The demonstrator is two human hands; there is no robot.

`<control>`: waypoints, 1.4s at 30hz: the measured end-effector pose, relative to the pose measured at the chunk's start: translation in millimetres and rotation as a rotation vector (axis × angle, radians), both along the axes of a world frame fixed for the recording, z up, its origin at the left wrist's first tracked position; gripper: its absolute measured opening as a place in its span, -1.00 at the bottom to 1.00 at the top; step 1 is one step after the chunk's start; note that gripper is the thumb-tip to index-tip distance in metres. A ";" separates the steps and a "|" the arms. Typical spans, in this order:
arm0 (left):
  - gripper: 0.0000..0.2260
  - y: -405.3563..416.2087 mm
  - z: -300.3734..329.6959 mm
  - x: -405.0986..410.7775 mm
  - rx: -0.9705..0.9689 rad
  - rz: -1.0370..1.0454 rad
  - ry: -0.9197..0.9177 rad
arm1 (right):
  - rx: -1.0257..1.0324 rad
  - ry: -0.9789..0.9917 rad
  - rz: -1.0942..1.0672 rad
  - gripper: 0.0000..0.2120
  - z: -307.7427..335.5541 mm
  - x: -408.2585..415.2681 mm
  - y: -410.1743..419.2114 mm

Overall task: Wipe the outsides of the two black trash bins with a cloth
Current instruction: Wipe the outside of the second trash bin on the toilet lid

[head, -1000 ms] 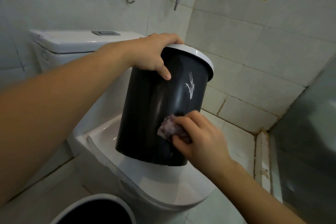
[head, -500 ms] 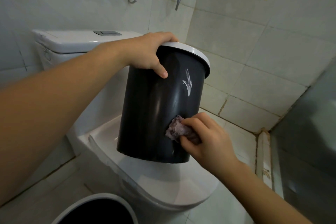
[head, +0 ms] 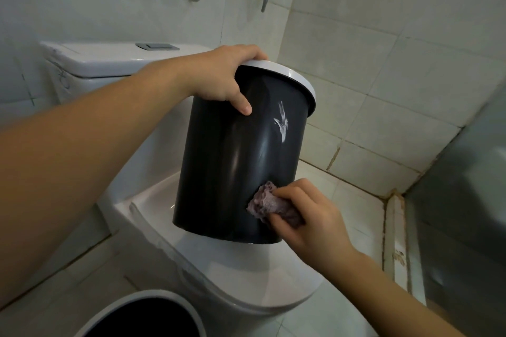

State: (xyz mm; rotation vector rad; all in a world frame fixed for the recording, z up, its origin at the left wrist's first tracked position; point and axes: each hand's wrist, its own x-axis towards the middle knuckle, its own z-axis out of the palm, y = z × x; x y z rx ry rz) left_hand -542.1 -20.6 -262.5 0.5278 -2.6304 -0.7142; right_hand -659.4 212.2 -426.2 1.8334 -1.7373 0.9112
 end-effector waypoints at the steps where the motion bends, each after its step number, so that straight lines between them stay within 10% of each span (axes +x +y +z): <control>1: -0.29 0.1 0.0 -0.3 0.001 -0.001 0.002 | 0.033 0.018 0.041 -0.78 -2.4 1.2 2.3; 17: -0.31 1.7 1.9 0.3 0.021 -0.012 -0.003 | 0.097 0.179 0.135 -0.80 -7.5 -1.6 8.0; 42: -0.27 15.9 2.7 -1.5 -0.113 -0.007 -0.031 | -0.218 -0.088 -0.325 -0.74 92.6 -17.4 -58.1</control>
